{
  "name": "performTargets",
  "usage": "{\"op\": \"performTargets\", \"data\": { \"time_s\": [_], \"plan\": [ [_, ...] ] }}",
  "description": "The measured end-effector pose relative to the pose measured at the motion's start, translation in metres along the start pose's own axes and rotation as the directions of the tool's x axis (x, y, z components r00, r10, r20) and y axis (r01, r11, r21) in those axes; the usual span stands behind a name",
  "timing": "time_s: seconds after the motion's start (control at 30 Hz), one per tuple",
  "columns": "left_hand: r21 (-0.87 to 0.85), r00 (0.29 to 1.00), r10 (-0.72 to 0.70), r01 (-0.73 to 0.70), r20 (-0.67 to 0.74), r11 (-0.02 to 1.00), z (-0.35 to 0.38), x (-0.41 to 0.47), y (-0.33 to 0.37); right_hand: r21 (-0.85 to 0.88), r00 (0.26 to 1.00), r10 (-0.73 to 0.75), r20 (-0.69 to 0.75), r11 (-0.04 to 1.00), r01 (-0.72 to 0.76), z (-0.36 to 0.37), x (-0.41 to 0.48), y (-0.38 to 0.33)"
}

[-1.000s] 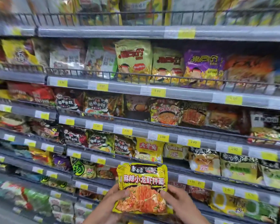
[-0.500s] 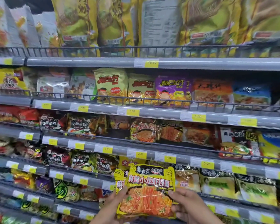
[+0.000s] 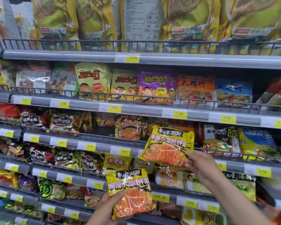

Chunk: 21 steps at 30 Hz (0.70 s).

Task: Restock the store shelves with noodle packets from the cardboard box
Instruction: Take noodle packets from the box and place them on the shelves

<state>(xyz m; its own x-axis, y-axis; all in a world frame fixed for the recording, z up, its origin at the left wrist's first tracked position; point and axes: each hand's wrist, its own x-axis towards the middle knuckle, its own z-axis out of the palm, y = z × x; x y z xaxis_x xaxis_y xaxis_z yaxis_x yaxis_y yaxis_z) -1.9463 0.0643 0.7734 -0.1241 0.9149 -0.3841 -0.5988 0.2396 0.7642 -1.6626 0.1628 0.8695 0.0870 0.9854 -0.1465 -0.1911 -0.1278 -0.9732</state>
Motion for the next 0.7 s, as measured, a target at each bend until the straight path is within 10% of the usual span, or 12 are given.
{"op": "performTargets", "data": {
  "time_s": [0.37, 0.7],
  "plan": [
    [-0.004, 0.993, -0.011, 0.012, 0.117, 1.000, -0.015, 0.028, 0.016, 0.015, 0.991, -0.013, -0.135, 1.000, 0.015, 0.060, 0.103, -0.048],
    [0.084, 0.971, -0.007, -0.013, 0.239, 0.996, 0.015, 0.052, 0.049, -0.494, 0.997, -0.069, -0.043, 0.869, 0.039, 0.077, 0.124, -0.044]
  ]
}}
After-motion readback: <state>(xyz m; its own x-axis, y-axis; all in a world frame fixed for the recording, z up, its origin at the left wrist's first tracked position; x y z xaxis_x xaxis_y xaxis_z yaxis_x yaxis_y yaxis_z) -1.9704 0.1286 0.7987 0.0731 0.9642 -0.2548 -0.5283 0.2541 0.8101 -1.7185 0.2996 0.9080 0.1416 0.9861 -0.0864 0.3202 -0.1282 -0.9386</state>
